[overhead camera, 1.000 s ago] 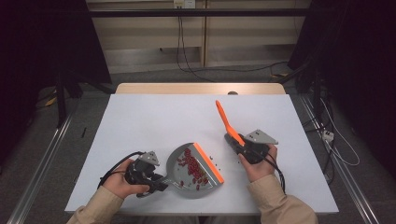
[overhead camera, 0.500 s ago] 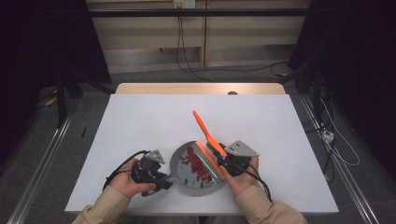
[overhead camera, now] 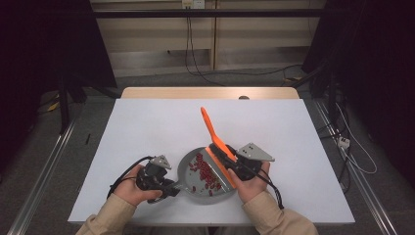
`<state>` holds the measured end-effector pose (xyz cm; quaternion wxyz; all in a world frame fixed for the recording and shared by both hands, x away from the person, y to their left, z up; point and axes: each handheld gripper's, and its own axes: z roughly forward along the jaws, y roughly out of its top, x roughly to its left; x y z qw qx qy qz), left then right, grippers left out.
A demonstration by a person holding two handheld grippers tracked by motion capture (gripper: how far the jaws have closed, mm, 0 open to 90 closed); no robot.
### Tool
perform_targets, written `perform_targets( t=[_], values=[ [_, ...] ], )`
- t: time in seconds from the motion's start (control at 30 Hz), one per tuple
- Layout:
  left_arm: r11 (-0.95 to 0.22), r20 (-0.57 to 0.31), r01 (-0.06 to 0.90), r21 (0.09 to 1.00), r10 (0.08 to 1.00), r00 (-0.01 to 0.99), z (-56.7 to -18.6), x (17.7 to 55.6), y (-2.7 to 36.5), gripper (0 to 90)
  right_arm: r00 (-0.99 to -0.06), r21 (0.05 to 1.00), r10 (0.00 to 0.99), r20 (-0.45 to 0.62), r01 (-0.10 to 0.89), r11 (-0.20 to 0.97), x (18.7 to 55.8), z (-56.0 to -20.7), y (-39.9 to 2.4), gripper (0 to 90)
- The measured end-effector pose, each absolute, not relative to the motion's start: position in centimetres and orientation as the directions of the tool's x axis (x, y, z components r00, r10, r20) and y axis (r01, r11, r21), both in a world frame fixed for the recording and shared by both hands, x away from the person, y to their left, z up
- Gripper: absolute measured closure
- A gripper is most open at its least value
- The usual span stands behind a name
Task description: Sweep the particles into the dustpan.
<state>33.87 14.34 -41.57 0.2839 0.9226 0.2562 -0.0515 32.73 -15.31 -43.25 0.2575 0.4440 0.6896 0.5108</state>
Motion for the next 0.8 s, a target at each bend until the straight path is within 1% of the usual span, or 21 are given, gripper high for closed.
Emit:
perform_targets(
  t=[0.13, 0.17, 0.23, 0.3, 0.4, 0.5, 0.53, 0.57, 0.6, 0.63, 0.73, 0.8],
  values=[
    [-0.693, -0.249, 0.510, 0.509, 0.448, 0.859, -41.1, 33.9, 15.2, 62.9, -0.450, 0.932, 0.889, 0.089, 0.353, 0.085, 33.7, -43.1, -16.1, 71.0],
    [-0.706, -0.240, 0.495, 0.507, 0.436, 0.867, -41.0, 34.0, 15.4, 62.9, -0.444, 0.931, 0.893, 0.068, 0.351, 0.104, 33.9, -43.2, -16.3, 71.0],
    [-0.707, -0.242, 0.490, 0.511, 0.429, 0.871, -40.8, 33.9, 15.8, 62.9, -0.435, 0.924, 0.897, 0.074, 0.369, 0.103, 34.2, -43.5, -16.8, 71.0],
    [-0.702, -0.244, 0.488, 0.519, 0.426, 0.871, -40.6, 33.8, 16.1, 62.9, -0.429, 0.921, 0.902, 0.038, 0.364, 0.134, 34.3, -43.7, -17.1, 71.0],
    [-0.705, -0.244, 0.490, 0.513, 0.428, 0.870, -40.5, 33.8, 16.4, 62.9, -0.422, 0.912, 0.906, 0.042, 0.387, 0.138, 34.6, -44.1, -17.4, 70.9],
    [-0.707, -0.250, 0.495, 0.506, 0.429, 0.868, -40.5, 33.7, 16.9, 62.9, -0.428, 0.899, 0.901, 0.074, 0.419, 0.126, 34.7, -44.5, -17.5, 70.5],
    [-0.713, -0.248, 0.491, 0.501, 0.425, 0.870, -40.5, 33.8, 17.0, 62.9, -0.433, 0.897, 0.900, 0.052, 0.416, 0.148, 34.7, -44.4, -17.4, 70.3],
    [-0.712, -0.252, 0.492, 0.500, 0.425, 0.870, -40.5, 33.7, 17.1, 62.9, -0.435, 0.892, 0.899, 0.043, 0.422, 0.162, 34.6, -44.3, -17.4, 67.6],
    [-0.724, -0.242, 0.479, 0.495, 0.415, 0.877, -40.5, 33.8, 17.3, 62.9, -0.442, 0.884, 0.895, 0.061, 0.441, 0.158, 34.6, -44.2, -17.5, 64.4],
    [-0.714, -0.250, 0.491, 0.499, 0.424, 0.870, -40.5, 33.7, 17.4, 62.9, -0.447, 0.881, 0.892, 0.068, 0.447, 0.156, 34.6, -44.1, -17.5, 64.3],
    [-0.733, -0.241, 0.474, 0.489, 0.409, 0.880, -40.5, 33.8, 17.5, 62.9, -0.465, 0.865, 0.884, 0.048, 0.463, 0.196, 34.5, -43.6, -17.6, 62.8],
    [-0.730, -0.245, 0.478, 0.488, 0.412, 0.878, -40.7, 33.7, 17.3, 62.8, -0.469, 0.854, 0.883, 0.022, 0.469, 0.228, 34.5, -43.3, -17.8, 63.8]
  ],
)
